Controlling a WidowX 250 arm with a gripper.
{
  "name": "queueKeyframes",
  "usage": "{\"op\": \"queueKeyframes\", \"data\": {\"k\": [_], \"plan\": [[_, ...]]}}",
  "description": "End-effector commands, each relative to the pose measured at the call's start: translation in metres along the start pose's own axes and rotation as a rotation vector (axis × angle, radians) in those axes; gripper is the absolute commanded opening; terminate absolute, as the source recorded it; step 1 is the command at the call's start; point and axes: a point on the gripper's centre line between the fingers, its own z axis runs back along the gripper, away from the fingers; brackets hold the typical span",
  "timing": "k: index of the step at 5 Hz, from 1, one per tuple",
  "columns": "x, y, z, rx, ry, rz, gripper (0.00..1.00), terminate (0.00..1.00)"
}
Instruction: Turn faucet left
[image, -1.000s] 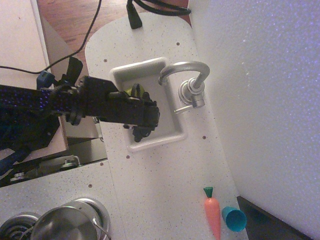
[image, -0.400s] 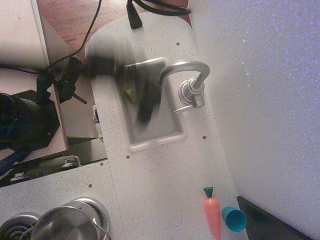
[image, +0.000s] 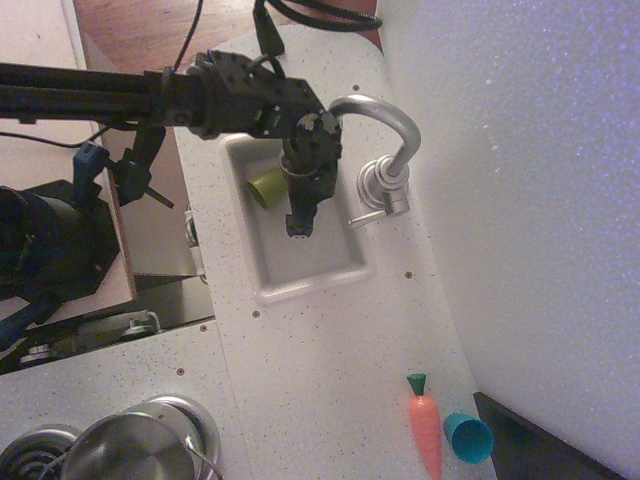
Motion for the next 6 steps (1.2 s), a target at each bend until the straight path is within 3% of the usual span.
{"op": "queueKeyframes", "data": {"k": [1, 2, 4, 5, 6], "plan": [[0.005, -0.012, 0.001, -0.014, -0.017, -0.012, 1.0, 0.0], [0.013, -0.006, 0.009, -0.069, -0.009, 0.067, 1.0, 0.0], [0.053, -0.019, 0.033, -0.105, -0.006, 0.099, 1.0, 0.0], [0.062, -0.023, 0.032, -0.124, 0.002, 0.1, 1.0, 0.0], [0.059, -0.02, 0.025, -0.126, 0.049, 0.118, 1.0, 0.0]]}}
